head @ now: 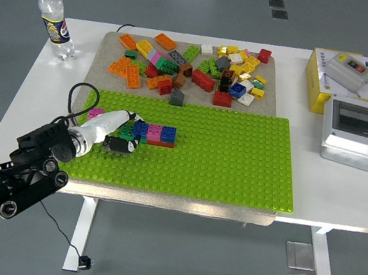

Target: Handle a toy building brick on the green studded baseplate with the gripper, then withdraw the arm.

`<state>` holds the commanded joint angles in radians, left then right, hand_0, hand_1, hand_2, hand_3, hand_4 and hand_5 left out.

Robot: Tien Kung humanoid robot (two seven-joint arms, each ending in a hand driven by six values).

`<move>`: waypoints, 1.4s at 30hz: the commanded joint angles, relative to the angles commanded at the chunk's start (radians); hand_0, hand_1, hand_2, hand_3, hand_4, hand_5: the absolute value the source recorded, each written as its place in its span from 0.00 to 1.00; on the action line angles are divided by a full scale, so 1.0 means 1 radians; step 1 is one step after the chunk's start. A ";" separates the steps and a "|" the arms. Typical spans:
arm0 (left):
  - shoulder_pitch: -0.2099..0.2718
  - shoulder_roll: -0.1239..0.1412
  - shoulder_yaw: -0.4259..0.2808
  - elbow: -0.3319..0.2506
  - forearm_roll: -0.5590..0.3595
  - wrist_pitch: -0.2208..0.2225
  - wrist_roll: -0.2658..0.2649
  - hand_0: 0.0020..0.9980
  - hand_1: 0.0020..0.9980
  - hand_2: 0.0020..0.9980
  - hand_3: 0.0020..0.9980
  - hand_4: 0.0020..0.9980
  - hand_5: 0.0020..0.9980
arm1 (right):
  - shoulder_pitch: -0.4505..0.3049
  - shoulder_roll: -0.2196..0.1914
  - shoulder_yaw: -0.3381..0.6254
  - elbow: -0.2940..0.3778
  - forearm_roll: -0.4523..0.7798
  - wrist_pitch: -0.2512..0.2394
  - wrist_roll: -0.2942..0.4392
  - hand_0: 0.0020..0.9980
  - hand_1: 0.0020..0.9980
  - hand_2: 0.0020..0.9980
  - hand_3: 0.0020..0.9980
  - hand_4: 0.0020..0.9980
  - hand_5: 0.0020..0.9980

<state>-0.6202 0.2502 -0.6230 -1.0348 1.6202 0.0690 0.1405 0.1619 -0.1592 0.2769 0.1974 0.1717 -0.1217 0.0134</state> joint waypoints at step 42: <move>-0.003 -0.003 -0.006 0.008 0.018 0.002 -0.008 1.00 0.97 0.99 0.84 0.51 0.25 | -0.003 -0.001 -0.019 0.000 0.013 0.003 -0.003 0.71 0.70 0.75 0.72 0.53 0.74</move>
<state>-0.6230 0.2477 -0.6287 -1.0266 1.6383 0.0708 0.1325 0.1584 -0.1598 0.2584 0.1974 0.1850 -0.1184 0.0103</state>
